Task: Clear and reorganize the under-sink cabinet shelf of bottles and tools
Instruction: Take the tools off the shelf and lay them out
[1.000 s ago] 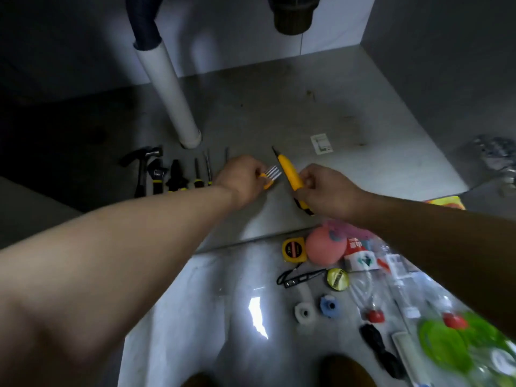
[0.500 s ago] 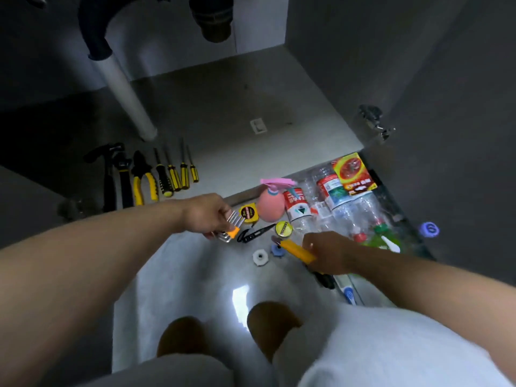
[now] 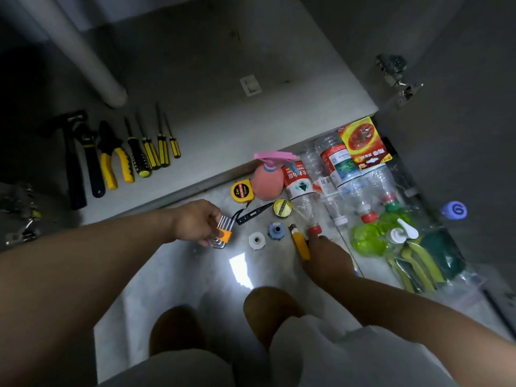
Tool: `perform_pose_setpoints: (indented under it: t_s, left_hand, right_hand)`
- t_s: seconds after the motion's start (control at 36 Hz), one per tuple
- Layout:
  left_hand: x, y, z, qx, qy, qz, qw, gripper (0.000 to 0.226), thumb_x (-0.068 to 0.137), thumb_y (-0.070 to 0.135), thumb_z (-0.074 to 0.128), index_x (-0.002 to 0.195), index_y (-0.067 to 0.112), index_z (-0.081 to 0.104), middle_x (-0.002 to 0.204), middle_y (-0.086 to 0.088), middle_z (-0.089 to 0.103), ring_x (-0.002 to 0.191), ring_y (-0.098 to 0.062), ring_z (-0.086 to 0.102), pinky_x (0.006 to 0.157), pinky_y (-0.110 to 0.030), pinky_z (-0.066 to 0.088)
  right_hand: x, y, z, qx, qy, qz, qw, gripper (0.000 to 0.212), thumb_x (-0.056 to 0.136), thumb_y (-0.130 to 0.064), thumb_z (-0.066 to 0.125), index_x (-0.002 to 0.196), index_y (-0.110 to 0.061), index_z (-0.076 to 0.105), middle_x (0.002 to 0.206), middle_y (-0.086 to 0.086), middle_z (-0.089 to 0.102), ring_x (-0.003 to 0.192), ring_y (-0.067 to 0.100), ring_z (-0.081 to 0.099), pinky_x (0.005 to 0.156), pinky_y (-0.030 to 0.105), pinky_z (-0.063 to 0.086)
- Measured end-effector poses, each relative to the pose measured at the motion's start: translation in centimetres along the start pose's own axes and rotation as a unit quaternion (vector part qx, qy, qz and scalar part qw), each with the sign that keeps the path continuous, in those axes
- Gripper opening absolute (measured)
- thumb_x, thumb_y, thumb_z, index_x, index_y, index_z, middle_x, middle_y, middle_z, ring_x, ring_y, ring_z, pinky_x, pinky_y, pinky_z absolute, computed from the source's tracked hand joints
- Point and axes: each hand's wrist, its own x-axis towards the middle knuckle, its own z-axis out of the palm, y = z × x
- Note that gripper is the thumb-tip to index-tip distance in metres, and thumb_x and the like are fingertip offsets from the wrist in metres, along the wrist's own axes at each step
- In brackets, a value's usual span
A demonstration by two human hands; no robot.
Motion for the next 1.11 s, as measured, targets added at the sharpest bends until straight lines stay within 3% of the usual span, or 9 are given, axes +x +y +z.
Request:
perform_pose_setpoints:
  t_s: [0.11,0.22,0.28,0.36,0.5,0.72,0.89,1.03,1.11]
  left_hand:
    - [0.9,0.5,0.2,-0.008,0.002,0.005,1.0,0.007,0.094,-0.001,0.066,0.09,0.004,0.062,0.096,-0.02,0.068,0.092,-0.033,0.07,0.092,-0.047,0.058]
    - [2.9,0.6,1.5,0.015,0.032,0.004,0.999,0.013,0.093,0.003,0.066,0.106,-0.002,0.066,0.107,-0.023,0.07,0.101,-0.036,0.07,0.091,-0.045,0.059]
    - [4.0,0.5,2.4,0.059,0.05,0.011,0.997,0.013,0.093,0.01,0.068,0.103,0.004,0.066,0.111,-0.018,0.071,0.102,-0.03,0.068,0.091,-0.038,0.057]
    - [5.3,0.4,3.9,0.108,0.103,0.048,0.988,0.007,0.091,0.016,0.067,0.097,0.018,0.066,0.111,-0.009,0.07,0.098,-0.021,0.062,0.082,-0.025,0.047]
    - [6.9,0.6,5.7,0.119,0.168,0.097,0.974,0.028,0.096,0.012,0.055,0.119,0.012,0.072,0.12,-0.014,0.066,0.112,-0.03,0.062,0.095,-0.036,0.05]
    - [8.8,1.2,6.9,0.057,0.162,0.099,0.98,0.033,0.095,0.005,0.057,0.124,0.013,0.069,0.119,-0.01,0.071,0.11,-0.024,0.065,0.097,-0.04,0.053]
    - [8.2,0.8,7.2,0.05,0.175,0.124,0.975,0.047,0.09,0.0,0.065,0.135,0.012,0.06,0.133,-0.007,0.064,0.123,-0.022,0.059,0.105,-0.036,0.047]
    - [5.9,0.6,5.1,0.083,0.126,0.143,0.978,0.044,0.091,-0.006,0.055,0.132,0.009,0.062,0.129,-0.01,0.065,0.12,-0.023,0.06,0.105,-0.035,0.046]
    - [3.9,0.9,2.2,0.156,0.075,0.146,0.974,0.035,0.096,0.004,0.054,0.128,0.014,0.066,0.128,-0.005,0.065,0.117,-0.02,0.061,0.102,-0.032,0.047]
  right_hand:
    - [0.9,-0.6,-0.8,0.064,0.008,-0.044,0.997,0.03,0.093,-0.029,0.054,0.118,-0.014,0.048,0.109,0.009,0.064,0.096,0.03,0.065,0.074,0.037,0.052]
    - [1.3,-1.0,-1.8,0.132,-0.026,-0.128,0.983,0.01,0.092,-0.024,0.057,0.098,-0.017,0.059,0.093,0.005,0.066,0.086,0.023,0.066,0.073,0.035,0.055]
    - [1.4,-0.9,-1.8,0.15,-0.035,-0.144,0.978,0.005,0.091,-0.02,0.057,0.088,-0.018,0.059,0.082,0.0,0.064,0.075,0.017,0.063,0.069,0.037,0.056]
    - [1.5,-0.5,-1.2,0.161,-0.026,-0.133,0.978,0.008,0.092,-0.018,0.055,0.087,-0.018,0.062,0.078,-0.003,0.062,0.069,0.012,0.058,0.062,0.032,0.051]
    - [1.7,-0.2,0.0,0.169,-0.03,-0.103,0.98,0.009,0.094,-0.022,0.053,0.089,-0.024,0.061,0.082,-0.006,0.06,0.071,0.011,0.056,0.06,0.024,0.039]
    - [1.9,-0.5,-0.5,0.158,-0.026,-0.13,0.978,0.015,0.093,-0.022,0.051,0.093,-0.02,0.065,0.087,-0.001,0.069,0.075,0.015,0.062,0.067,0.033,0.052]
    - [2.0,-0.8,-0.9,0.169,-0.011,-0.135,0.976,0.012,0.09,-0.019,0.055,0.089,-0.025,0.066,0.085,-0.006,0.068,0.073,0.008,0.058,0.059,0.013,0.039]
    - [2.0,-1.8,-3.2,0.16,-0.013,-0.167,0.973,0.012,0.084,-0.015,0.059,0.091,-0.021,0.067,0.093,-0.004,0.068,0.084,0.014,0.062,0.071,0.027,0.046]
    - [2.5,-3.3,-6.0,0.144,-0.028,-0.215,0.966,0.013,0.085,-0.014,0.059,0.093,-0.02,0.068,0.091,-0.004,0.067,0.081,0.013,0.061,0.069,0.028,0.046]
